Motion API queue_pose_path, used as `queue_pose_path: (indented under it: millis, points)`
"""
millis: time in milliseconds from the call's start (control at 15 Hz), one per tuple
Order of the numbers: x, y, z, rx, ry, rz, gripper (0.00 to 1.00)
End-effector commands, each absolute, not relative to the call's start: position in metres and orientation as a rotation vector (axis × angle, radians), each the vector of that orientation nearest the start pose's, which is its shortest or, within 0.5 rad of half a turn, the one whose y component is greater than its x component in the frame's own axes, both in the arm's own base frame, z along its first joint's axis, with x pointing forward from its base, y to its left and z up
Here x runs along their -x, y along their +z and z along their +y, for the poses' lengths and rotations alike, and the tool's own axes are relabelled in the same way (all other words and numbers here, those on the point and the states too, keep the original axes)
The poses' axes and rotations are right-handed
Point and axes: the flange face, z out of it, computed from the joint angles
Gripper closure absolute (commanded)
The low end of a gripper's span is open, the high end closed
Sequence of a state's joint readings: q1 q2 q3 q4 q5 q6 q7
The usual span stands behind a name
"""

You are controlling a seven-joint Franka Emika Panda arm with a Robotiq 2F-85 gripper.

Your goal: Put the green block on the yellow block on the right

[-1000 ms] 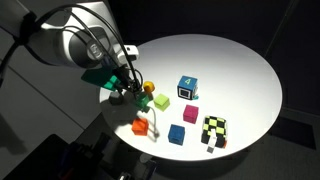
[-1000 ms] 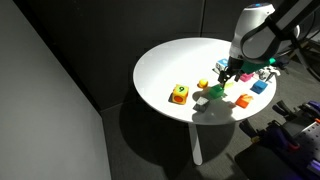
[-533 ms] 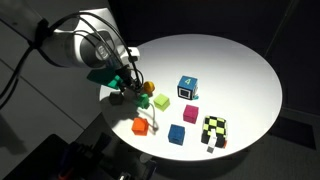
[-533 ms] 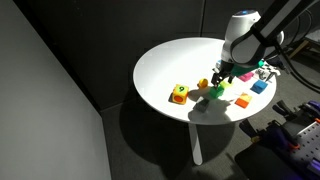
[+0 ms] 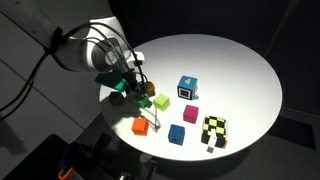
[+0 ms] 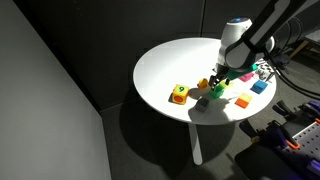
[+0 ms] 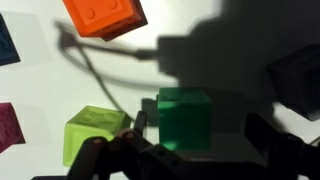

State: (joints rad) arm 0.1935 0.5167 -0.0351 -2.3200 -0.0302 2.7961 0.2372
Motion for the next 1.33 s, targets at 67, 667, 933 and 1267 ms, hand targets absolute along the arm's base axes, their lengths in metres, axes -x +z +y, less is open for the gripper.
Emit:
queue_pose_path:
  millis: [67,667,933,1267]
  points:
    - [-0.510,0.100,0.077,3.158,0.039,0.117,0.00]
    - [-0.516,0.088,0.074,3.107,0.008,0.163,0.00]
    - [-0.517,0.085,0.073,3.114,0.018,0.168,0.44]
    - [-0.514,0.098,0.074,3.127,0.043,0.157,0.70]
